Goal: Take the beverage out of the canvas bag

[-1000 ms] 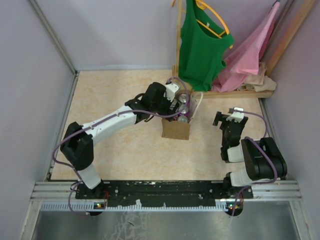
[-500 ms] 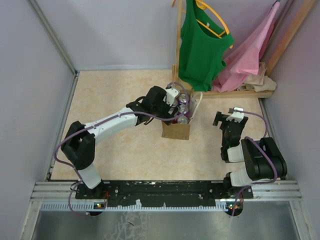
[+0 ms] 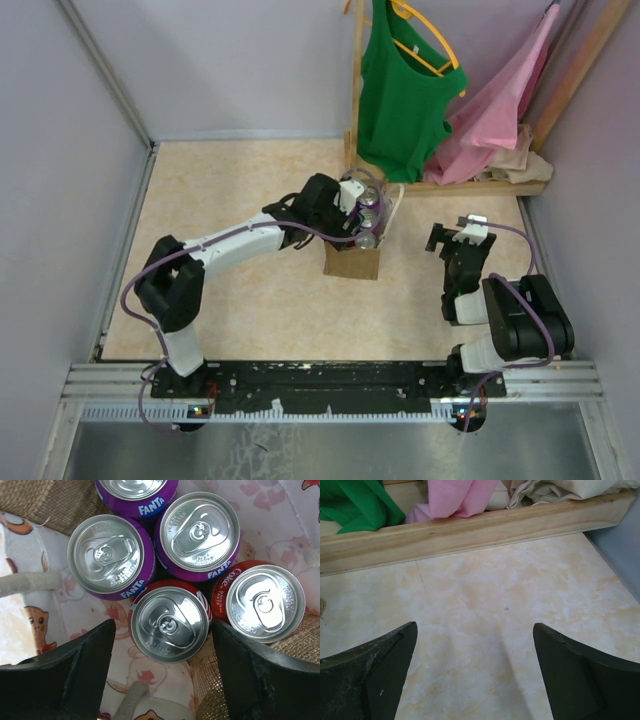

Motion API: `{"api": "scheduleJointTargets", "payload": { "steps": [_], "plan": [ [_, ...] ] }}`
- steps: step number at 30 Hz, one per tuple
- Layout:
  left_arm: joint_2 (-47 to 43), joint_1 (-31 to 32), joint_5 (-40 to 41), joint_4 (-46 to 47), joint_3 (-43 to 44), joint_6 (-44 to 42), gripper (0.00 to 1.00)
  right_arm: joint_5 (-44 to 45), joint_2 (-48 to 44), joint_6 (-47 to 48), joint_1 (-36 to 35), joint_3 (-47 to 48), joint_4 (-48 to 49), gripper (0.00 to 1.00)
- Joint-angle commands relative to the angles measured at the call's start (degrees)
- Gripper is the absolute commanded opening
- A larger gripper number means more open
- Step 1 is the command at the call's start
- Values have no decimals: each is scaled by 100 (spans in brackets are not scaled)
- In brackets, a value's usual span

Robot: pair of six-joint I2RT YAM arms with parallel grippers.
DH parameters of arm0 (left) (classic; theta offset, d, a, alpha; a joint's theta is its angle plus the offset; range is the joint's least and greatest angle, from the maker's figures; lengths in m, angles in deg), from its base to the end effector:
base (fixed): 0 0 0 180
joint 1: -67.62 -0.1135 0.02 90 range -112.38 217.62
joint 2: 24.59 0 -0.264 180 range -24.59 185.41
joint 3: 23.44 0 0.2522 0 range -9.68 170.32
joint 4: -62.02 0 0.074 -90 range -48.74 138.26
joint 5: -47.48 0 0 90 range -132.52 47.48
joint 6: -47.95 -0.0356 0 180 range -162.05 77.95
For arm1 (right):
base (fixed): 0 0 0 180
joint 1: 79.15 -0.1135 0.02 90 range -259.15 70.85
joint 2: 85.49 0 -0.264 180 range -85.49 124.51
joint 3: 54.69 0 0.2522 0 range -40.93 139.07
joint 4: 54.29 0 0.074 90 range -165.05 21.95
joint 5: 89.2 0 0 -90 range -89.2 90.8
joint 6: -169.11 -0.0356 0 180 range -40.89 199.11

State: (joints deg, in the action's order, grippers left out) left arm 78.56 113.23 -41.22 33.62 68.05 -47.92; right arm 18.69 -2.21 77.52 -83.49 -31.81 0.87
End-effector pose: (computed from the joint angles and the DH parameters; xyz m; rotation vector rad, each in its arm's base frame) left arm 0.2880 -0.2931 0.2491 0.9848 2.0704 -0.3384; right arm 0.2213 0.0058 0.1465 0.1966 1.6493 -0.1808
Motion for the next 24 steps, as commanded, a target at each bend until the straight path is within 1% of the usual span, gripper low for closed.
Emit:
{"api": "scheduleJointTargets", "payload": {
  "steps": [1, 6, 8, 12, 18, 20, 21, 23, 24],
  "plan": [
    [342, 11, -160, -303, 169, -113, 83, 9, -23, -26, 8, 98, 191, 99],
    [536, 10, -218, -507, 331, -98, 81, 6, -23, -26, 17, 98, 191, 99],
    [569, 10, -227, -585, 356, -84, 76, 6, -23, -26, 10, 95, 191, 99],
    [590, 10, -227, -650, 326, -39, 72, 7, -23, -26, 15, 98, 191, 99],
    [642, 5, -218, -863, 348, -6, 59, 7, -23, -25, 12, 98, 193, 99],
    [644, 10, -193, -935, 347, 8, 48, 5, -23, -24, 13, 91, 194, 99],
    [639, 5, -180, -956, 348, 12, 40, 10, -24, -21, 14, 97, 192, 99],
    [649, 5, -158, -1006, 360, 30, 20, 8, -23, -22, 12, 91, 190, 99],
    [653, 10, -141, -1027, 371, 32, 8, 11, -27, -26, 8, 97, 191, 99]
  ]
}}
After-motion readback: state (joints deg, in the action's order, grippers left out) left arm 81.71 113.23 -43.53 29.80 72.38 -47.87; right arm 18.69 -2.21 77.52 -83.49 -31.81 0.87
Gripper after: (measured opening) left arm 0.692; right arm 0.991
